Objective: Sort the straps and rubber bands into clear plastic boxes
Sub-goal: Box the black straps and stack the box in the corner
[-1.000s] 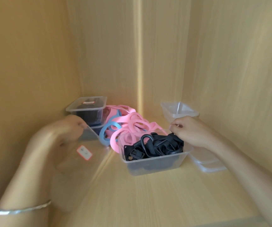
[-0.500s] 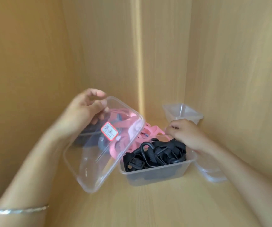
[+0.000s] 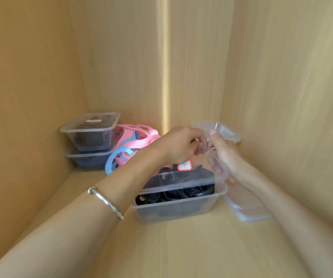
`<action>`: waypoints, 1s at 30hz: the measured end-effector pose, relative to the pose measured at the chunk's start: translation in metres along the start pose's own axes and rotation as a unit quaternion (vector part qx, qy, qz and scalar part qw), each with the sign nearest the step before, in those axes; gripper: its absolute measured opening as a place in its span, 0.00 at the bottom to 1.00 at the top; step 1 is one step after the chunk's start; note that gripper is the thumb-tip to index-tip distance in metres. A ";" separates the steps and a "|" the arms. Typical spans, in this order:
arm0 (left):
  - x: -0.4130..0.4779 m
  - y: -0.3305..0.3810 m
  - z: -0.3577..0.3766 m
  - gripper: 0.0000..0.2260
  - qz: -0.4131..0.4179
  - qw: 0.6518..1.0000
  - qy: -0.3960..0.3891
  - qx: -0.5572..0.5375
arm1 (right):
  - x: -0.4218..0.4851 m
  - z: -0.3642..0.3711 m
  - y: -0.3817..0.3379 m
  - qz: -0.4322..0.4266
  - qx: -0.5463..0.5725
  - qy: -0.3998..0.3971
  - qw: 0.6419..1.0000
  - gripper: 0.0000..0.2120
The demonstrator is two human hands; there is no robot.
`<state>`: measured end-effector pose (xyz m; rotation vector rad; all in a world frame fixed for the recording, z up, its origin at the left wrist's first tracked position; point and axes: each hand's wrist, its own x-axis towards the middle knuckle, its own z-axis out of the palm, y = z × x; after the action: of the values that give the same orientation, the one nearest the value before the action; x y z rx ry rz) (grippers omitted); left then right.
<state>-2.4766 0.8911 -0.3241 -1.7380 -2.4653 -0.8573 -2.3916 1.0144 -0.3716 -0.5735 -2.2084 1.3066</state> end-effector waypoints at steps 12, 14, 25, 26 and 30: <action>-0.028 0.001 -0.001 0.11 -0.084 0.985 0.045 0.141 | -0.020 -0.010 -0.008 -0.036 -0.075 -0.163 0.983 0.18; -0.047 0.002 -0.008 0.17 -0.100 0.986 -0.024 0.134 | -0.022 -0.010 -0.010 -0.036 -0.087 -0.159 0.983 0.17; -0.089 0.015 0.009 0.30 -0.130 0.961 -0.115 0.217 | -0.028 -0.005 -0.012 -0.043 -0.098 -0.144 0.984 0.11; -0.089 0.015 0.010 0.30 -0.136 0.960 -0.123 0.209 | -0.028 -0.005 -0.011 -0.045 -0.101 -0.141 0.984 0.10; -0.089 0.015 0.011 0.29 -0.157 0.958 -0.149 0.191 | -0.029 -0.003 -0.010 -0.051 -0.104 -0.130 0.985 0.09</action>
<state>-2.4256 0.8218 -0.3544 -1.4546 -2.8989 -0.0963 -2.3683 0.9948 -0.3677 -0.3751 -2.5736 1.1603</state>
